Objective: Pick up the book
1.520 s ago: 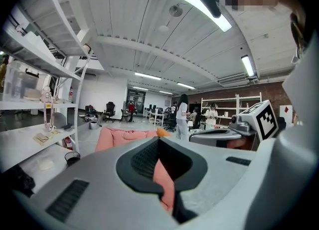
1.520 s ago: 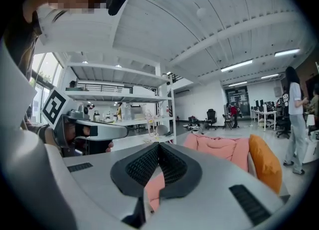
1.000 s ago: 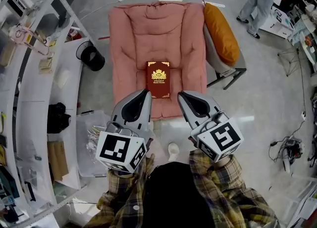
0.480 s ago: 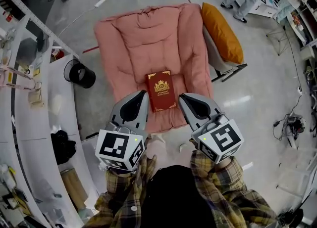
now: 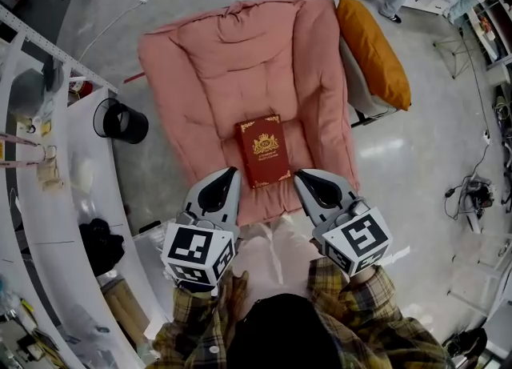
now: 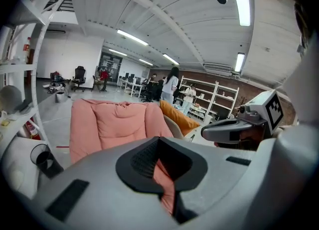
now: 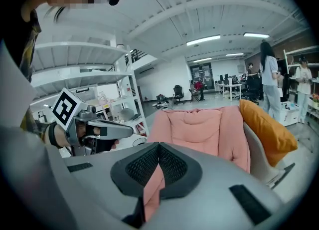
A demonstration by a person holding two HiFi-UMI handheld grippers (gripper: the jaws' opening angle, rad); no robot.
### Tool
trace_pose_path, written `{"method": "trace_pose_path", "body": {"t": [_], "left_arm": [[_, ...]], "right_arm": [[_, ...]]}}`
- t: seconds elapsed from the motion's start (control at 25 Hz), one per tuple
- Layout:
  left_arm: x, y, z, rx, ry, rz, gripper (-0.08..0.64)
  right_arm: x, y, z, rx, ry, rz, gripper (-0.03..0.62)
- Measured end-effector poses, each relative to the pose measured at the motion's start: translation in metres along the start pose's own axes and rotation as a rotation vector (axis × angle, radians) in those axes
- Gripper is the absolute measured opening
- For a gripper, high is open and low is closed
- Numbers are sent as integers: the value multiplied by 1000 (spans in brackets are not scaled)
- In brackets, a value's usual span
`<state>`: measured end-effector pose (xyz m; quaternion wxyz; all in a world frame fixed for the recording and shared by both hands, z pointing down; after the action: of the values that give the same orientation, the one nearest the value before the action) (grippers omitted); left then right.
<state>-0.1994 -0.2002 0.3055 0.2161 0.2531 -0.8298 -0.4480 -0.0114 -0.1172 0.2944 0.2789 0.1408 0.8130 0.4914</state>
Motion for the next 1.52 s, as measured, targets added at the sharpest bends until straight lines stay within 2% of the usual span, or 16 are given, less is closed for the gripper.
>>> {"method": "trace_pose_path", "body": {"t": [0.48,0.76,0.8,0.92,1.08,1.24,1.52], "left_arm": [[13,74,-123,178,-20,136,3],[20,134,-187,294,8,209,9],[22,142,-195,311,12,216,19],[28,159,-213,349,23,234,108],[38,180,-238,377,17,246,157],[49,204,-259,411,22,273,237],[70,243,-288,466,3,294,309]], "right_arm": [[-88,62,-23,34,-16,-122,15],[-114,102,-48,73,-76,-160,15],[-118,107,-51,77,-82,-170,15],[-127,120,-59,74,-91,-200,15],[-140,132,-66,66,-97,-230,15],[-151,142,-72,64,-99,-253,15],[-160,164,-82,74,-121,-320,15]]}}
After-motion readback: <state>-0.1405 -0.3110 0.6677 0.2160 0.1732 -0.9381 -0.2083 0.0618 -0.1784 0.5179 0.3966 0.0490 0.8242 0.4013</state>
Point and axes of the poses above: the fingertips, and each gripper's own axes: z backward along the fingers, x to its left, y out of its underside, the point moved 9 cm from there along z, backward along the fingers, and after that the axes turned 15 degrees about -y, right-handed, at the moved point
